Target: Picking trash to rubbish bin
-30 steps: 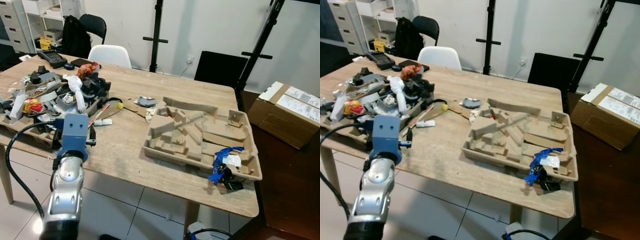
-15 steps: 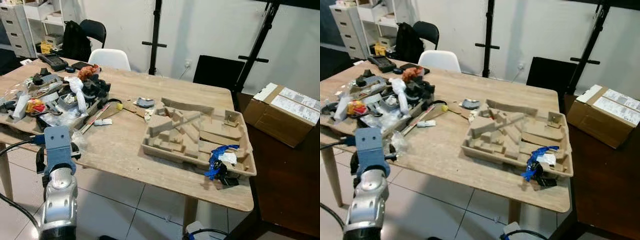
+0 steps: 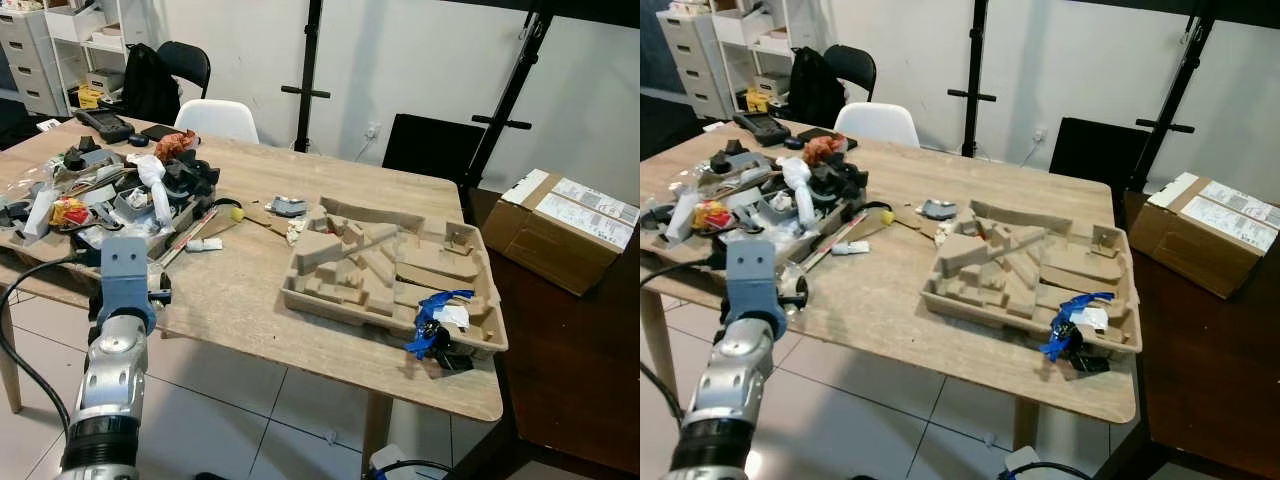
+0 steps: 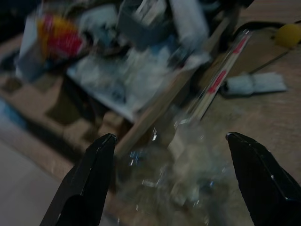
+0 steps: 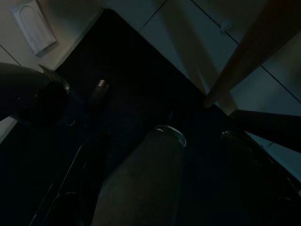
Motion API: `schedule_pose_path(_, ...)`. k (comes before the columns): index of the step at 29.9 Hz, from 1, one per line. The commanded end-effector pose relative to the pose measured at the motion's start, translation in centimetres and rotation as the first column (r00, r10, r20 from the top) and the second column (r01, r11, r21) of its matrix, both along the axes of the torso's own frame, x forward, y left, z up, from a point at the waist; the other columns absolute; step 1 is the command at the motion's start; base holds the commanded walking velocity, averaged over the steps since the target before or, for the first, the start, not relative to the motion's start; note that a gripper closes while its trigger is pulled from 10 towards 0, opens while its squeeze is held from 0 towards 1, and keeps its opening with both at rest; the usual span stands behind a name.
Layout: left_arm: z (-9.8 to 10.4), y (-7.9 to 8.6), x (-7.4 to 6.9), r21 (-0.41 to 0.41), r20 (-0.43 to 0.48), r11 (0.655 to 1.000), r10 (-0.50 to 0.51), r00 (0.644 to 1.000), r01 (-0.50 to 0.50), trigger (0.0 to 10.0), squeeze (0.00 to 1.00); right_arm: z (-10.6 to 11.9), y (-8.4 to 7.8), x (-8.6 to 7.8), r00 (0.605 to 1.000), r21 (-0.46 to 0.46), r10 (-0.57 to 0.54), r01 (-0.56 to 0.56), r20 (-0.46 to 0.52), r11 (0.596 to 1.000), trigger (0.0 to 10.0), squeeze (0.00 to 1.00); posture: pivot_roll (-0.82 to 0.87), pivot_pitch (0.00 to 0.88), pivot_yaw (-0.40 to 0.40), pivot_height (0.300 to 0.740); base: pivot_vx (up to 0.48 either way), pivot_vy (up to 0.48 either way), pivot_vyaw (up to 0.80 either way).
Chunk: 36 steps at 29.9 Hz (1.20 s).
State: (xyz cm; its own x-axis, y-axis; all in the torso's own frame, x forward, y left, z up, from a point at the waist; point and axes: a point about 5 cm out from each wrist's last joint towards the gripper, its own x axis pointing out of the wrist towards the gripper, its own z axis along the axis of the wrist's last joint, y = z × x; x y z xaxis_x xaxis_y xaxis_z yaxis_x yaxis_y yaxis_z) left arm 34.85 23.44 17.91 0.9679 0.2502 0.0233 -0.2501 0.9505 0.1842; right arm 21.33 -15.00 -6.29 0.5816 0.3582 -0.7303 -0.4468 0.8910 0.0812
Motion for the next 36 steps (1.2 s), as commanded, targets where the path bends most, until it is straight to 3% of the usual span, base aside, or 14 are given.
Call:
schedule_pose_path(1, -0.2, -0.2, 0.2, 0.052, -0.016, 0.999, -0.014, 1.0, 0.015, 10.0, 0.0, -0.6, -0.2, -0.9, 1.0, -0.003, -0.007, 0.007, -0.029, 1.0, 10.0, 0.0, 0.1, 0.106, -0.044, 0.74, 0.0, 0.0, 0.0)
schedule_pose_path(10, -2.1, 1.2, 0.5, 0.039, -0.089, 0.999, 0.03, 0.996, -0.026, 10.0, 0.0, -0.4, -0.2, -0.7, 1.0, 0.0, -0.006, 0.006, -0.026, 1.0, 10.0, 0.0, 0.1, 0.114, -0.052, 0.74, 0.0, 0.0, 0.0)
schedule_pose_path(16, -2.9, 2.1, 0.9, -0.017, -0.104, 0.999, 0.047, 0.993, -0.049, 10.0, 0.0, -0.3, -0.2, -0.5, 1.0, 0.001, 0.0, 0.0, -0.023, 1.0, 10.0, 0.0, 0.1, 0.122, -0.054, 0.74, 0.0, 0.0, 0.0)
schedule_pose_path(18, -3.7, 2.4, 1.4, -0.092, -0.152, 0.995, 0.026, 0.988, -0.041, 10.0, 0.0, -0.2, -0.1, -0.4, 1.0, 0.003, 0.003, -0.003, -0.02, 1.0, 10.0, 0.0, 0.1, 0.122, -0.051, 0.74, 0.0, 0.0, 0.0)
schedule_pose_path(20, -3.9, 2.4, 1.5, -0.117, -0.167, 0.992, 0.017, 0.986, -0.037, 10.0, 0.0, -0.2, -0.1, -0.3, 1.0, 0.003, 0.002, -0.002, -0.019, 1.0, 10.0, 0.0, 0.1, 0.122, -0.049, 0.74, 0.0, 0.0, 0.0)
schedule_pose_path(24, -4.1, 2.1, 1.8, -0.126, -0.208, 0.992, -0.022, 0.978, -0.005, 10.0, 0.0, -0.3, -0.1, -0.4, 1.0, 0.003, -0.002, 0.002, -0.019, 1.0, 10.0, 0.0, 0.1, 0.119, -0.047, 0.74, 0.0, 0.0, 0.0)
schedule_pose_path(25, -4.1, 2.0, 1.9, -0.125, -0.208, 0.992, -0.029, 0.978, 0.003, 9.6, 0.0, -0.3, -0.2, -0.4, 1.0, 0.003, -0.003, 0.003, -0.019, 1.0, 10.0, 0.0, 0.1, 0.119, -0.047, 0.74, 0.0, 0.0, 0.0)
schedule_pose_path(26, -4.0, 1.9, 2.0, -0.125, -0.205, 0.992, -0.036, 0.978, 0.01, 7.1, 0.0, -0.3, -0.2, -0.5, 1.0, 0.003, -0.005, 0.005, -0.02, 1.0, 10.0, 0.0, 0.1, 0.118, -0.047, 0.74, 0.0, 0.0, 0.0)
schedule_pose_path(28, -3.9, 1.8, 2.1, -0.123, -0.2, 0.992, -0.042, 0.979, 0.018, 0.0, 0.0, -0.3, -0.3, -0.5, 1.0, 0.002, -0.008, 0.008, -0.021, 1.0, 10.0, 0.0, 0.1, 0.116, -0.047, 0.74, 0.0, 0.0, 0.0)
schedule_pose_path(36, -3.3, 2.1, 2.3, -0.081, -0.164, 0.996, -0.059, 0.985, 0.046, 0.0, 0.0, -0.2, -0.1, -0.3, 1.0, 0.002, -0.014, 0.014, -0.018, 1.0, 10.0, 0.0, 0.1, 0.111, -0.043, 0.74, 0.0, 0.0, 0.0)
